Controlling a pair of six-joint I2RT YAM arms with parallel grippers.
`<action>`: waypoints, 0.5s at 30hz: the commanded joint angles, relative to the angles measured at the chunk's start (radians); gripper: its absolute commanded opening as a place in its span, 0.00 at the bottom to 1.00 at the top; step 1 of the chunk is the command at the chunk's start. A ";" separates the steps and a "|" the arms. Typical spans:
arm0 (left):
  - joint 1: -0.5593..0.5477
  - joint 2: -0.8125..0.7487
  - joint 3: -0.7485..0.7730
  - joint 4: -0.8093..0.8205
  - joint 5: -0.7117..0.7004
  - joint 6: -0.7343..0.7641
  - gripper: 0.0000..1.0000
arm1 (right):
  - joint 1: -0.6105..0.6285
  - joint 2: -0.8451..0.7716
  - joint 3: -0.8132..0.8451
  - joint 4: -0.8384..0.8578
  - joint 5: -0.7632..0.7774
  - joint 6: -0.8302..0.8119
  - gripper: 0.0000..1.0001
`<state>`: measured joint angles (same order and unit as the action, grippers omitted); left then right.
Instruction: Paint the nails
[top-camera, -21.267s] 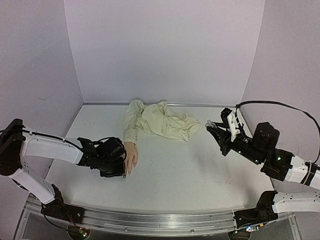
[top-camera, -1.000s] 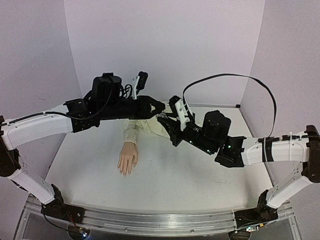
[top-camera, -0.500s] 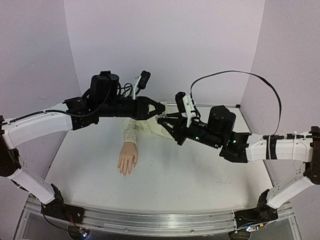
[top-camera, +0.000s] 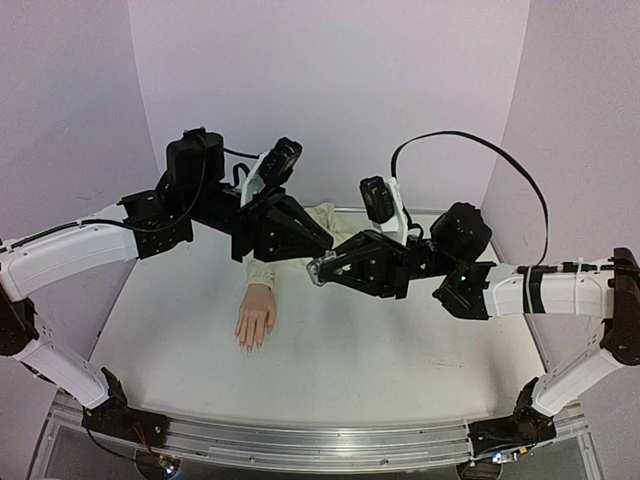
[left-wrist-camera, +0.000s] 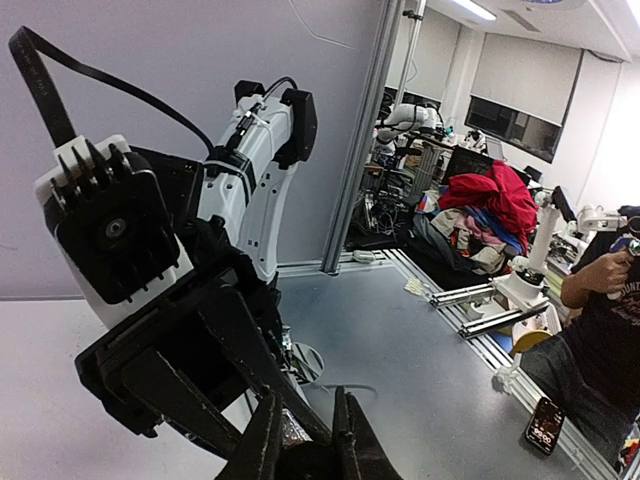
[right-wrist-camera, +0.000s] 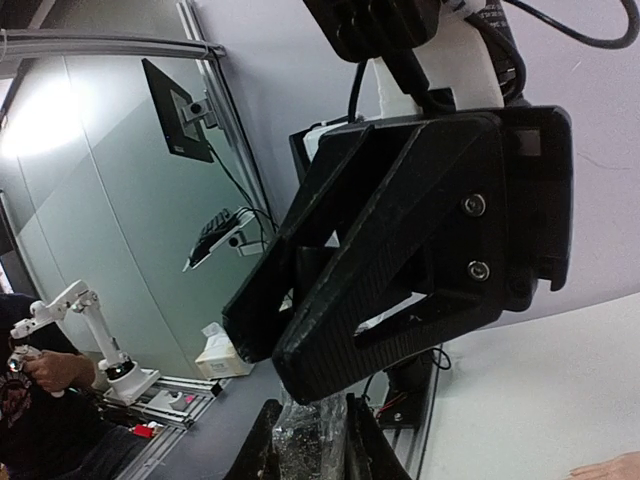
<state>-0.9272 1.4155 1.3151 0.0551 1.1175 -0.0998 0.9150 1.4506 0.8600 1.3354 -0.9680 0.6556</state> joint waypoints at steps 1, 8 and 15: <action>-0.020 0.019 0.020 -0.078 0.199 0.005 0.00 | -0.024 -0.045 0.013 0.315 -0.003 0.046 0.00; 0.018 -0.129 -0.100 -0.079 -0.134 -0.008 0.51 | -0.036 -0.143 -0.045 -0.016 0.171 -0.260 0.00; 0.024 -0.250 -0.186 -0.084 -0.461 -0.077 0.87 | -0.036 -0.229 -0.029 -0.324 0.385 -0.516 0.00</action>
<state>-0.9077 1.2232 1.1397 -0.0319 0.8738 -0.1211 0.8806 1.2831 0.7898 1.1282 -0.7448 0.3344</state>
